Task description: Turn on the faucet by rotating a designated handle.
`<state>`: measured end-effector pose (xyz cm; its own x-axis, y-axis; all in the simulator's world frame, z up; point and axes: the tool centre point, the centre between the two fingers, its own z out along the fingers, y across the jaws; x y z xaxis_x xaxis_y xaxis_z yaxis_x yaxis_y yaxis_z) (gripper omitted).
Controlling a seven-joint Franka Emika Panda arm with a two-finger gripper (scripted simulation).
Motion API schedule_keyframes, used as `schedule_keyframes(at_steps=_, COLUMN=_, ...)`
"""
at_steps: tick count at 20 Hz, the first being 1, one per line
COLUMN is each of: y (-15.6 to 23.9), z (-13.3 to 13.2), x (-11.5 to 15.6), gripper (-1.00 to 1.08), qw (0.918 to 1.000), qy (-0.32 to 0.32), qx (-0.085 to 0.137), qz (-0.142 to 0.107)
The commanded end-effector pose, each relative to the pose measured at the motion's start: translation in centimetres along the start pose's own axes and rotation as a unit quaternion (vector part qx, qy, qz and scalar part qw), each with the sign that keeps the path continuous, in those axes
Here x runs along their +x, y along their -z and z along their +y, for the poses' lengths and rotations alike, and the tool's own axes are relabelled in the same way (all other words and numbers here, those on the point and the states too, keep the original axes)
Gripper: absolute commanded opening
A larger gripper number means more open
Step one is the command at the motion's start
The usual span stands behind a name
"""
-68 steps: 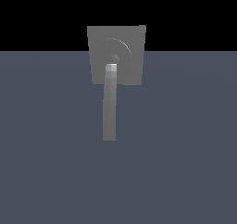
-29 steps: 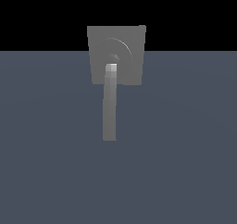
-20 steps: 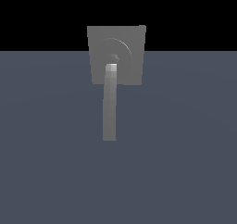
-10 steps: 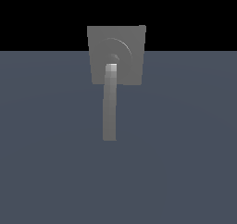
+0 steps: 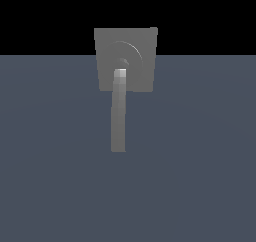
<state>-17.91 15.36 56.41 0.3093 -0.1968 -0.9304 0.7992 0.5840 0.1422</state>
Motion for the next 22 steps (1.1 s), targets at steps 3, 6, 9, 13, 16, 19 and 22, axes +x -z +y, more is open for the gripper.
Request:
schedule_keyframes(at_steps=3, y=2.4, z=2.5, x=2.1, gripper=-1.00, qw=0.9882, qy=0.127, qx=-0.049, qz=-0.069)
schedule_keyframes(at_steps=6, y=3.9, z=4.0, x=4.2, gripper=-1.00, qw=0.9670, qy=0.215, qx=-0.076, qz=-0.114)
schedule_keyframes(at_steps=9, y=5.3, z=5.3, x=6.7, gripper=-1.00, qw=0.9349, qy=0.302, qx=-0.100, qz=-0.158)
schedule_keyframes(at_steps=13, y=6.9, z=6.7, x=10.7, gripper=-1.00, qw=0.8753, qy=0.416, qx=-0.126, qz=-0.212)
schedule_keyframes(at_steps=16, y=7.9, z=7.3, x=14.1, gripper=-1.00, qw=0.8182, qy=0.498, qx=-0.141, qz=-0.250)
schedule_keyframes(at_steps=19, y=8.8, z=7.5, x=17.9, gripper=-1.00, qw=0.7509, qy=0.576, qx=-0.154, qz=-0.284)
schedule_keyframes(at_steps=22, y=9.3, z=7.3, x=21.9, gripper=-1.00, qw=0.6741, qy=0.648, qx=-0.164, qz=-0.315)
